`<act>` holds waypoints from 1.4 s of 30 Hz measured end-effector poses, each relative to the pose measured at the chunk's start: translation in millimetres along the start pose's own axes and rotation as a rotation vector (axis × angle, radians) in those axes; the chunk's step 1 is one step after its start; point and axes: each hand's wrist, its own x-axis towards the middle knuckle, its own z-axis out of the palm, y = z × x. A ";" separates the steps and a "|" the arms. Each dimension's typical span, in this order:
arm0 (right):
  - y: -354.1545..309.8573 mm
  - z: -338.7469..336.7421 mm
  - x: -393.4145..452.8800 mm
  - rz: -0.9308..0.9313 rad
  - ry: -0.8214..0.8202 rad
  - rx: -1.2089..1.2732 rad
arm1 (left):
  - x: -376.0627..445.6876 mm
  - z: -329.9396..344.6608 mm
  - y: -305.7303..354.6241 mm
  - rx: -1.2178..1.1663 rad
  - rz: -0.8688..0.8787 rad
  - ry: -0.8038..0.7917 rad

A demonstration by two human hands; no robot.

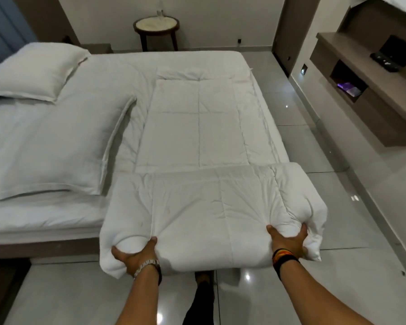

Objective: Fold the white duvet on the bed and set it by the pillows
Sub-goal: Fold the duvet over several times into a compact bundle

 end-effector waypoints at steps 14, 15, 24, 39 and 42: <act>-260.9 84.8 21.7 -0.710 -0.188 0.214 | 11.6 121.5 236.7 -0.162 0.829 -0.224; -263.7 101.2 34.1 -0.742 -0.166 0.128 | 28.2 137.0 232.6 -0.131 0.821 -0.199; -224.9 256.1 142.9 -0.121 -0.083 0.062 | 126.2 277.6 198.5 0.089 0.386 -0.175; -242.8 329.1 206.5 0.137 0.175 0.195 | 188.0 343.4 215.2 -0.093 -0.012 0.091; -241.7 321.3 198.6 0.055 0.159 0.239 | 179.7 331.9 225.5 -0.158 0.008 0.058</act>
